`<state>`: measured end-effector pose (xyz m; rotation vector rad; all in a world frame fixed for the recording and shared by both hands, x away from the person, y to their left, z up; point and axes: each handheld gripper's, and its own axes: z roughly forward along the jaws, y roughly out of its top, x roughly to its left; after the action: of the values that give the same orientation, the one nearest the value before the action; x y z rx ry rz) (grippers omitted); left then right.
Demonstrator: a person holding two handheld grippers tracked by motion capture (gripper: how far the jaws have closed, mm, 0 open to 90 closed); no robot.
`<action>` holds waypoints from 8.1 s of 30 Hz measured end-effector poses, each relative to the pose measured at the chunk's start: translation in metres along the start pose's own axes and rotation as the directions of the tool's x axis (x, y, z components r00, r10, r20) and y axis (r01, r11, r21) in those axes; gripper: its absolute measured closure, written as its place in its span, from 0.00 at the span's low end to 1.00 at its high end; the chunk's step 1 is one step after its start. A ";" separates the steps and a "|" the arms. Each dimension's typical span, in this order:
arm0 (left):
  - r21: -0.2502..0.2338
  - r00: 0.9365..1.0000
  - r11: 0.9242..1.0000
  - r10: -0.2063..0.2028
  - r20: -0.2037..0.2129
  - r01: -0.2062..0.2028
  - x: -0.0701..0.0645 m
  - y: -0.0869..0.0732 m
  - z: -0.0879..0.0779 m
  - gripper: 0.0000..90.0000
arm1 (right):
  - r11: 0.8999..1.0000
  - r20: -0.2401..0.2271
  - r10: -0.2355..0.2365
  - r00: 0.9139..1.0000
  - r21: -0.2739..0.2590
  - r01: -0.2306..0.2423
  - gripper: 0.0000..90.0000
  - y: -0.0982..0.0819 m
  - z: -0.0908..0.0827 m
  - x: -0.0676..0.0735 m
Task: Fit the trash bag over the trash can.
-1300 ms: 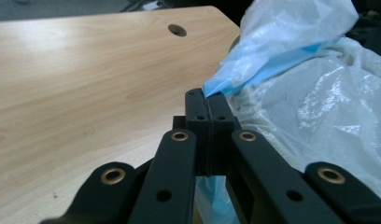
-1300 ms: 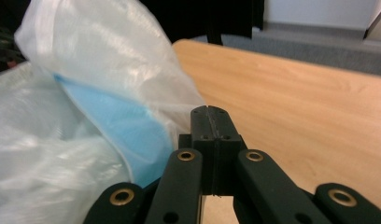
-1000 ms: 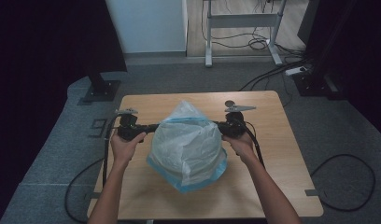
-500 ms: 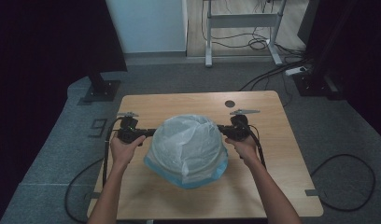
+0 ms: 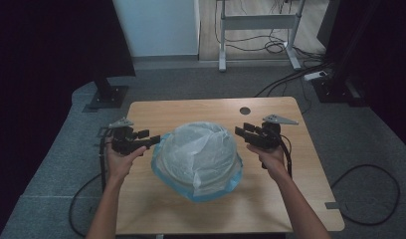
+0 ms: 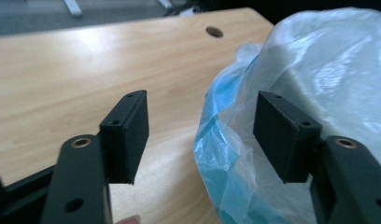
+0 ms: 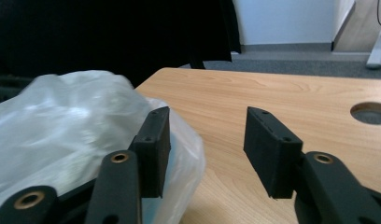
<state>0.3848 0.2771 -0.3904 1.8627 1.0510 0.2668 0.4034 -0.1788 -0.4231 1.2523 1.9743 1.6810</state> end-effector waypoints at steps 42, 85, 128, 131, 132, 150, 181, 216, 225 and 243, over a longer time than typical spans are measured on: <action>0.287 0.793 0.746 0.510 0.333 -0.601 -0.108 0.049 0.041 0.45 | 0.997 -0.165 -0.071 0.984 -0.008 0.071 0.44 -0.093 -0.120 0.024; 0.216 0.784 0.788 0.459 0.418 -0.577 -0.103 0.087 0.063 0.45 | 0.999 -0.175 -0.037 0.984 -0.029 0.032 0.44 -0.111 -0.124 0.019; 0.343 0.733 0.667 0.481 0.481 -0.662 -0.137 0.091 0.115 0.51 | 1.000 -0.156 -0.026 0.988 -0.021 0.022 0.45 -0.116 -0.123 0.016; 0.351 0.756 0.684 0.477 0.448 -0.639 -0.124 0.092 0.104 0.51 | 1.000 -0.154 -0.025 0.988 -0.021 0.022 0.45 -0.116 -0.122 0.016; 0.358 0.761 0.685 0.475 0.441 -0.635 -0.121 0.091 0.102 0.51 | 1.000 -0.155 -0.025 0.988 -0.021 0.022 0.45 -0.116 -0.121 0.017; 0.422 0.800 0.682 0.473 0.369 -0.598 -0.097 0.076 0.096 0.48 | 1.000 -0.158 -0.024 0.987 -0.010 0.023 0.45 -0.118 -0.118 0.016; 0.408 0.659 0.518 0.573 0.487 -0.752 -0.177 0.055 0.124 0.46 | 1.000 -0.159 -0.021 0.987 -0.012 0.020 0.45 -0.119 -0.119 0.015; 0.117 0.828 0.833 0.504 0.246 -0.541 -0.131 0.036 0.006 0.35 | 0.999 -0.143 -0.032 0.989 -0.005 0.032 0.45 -0.120 -0.120 0.017; 0.064 0.852 0.859 0.490 0.185 -0.508 -0.120 0.011 -0.028 0.35 | 0.999 -0.136 -0.035 0.990 0.000 0.035 0.45 -0.122 -0.120 0.016; 0.088 0.896 0.894 0.430 0.107 -0.439 -0.089 -0.060 -0.065 0.35 | 0.999 -0.124 -0.031 0.992 0.019 0.033 0.44 -0.126 -0.117 0.013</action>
<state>0.2609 0.2617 -0.3834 2.1807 0.5868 0.3920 0.2619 -0.2428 -0.4977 1.1427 2.0761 1.7660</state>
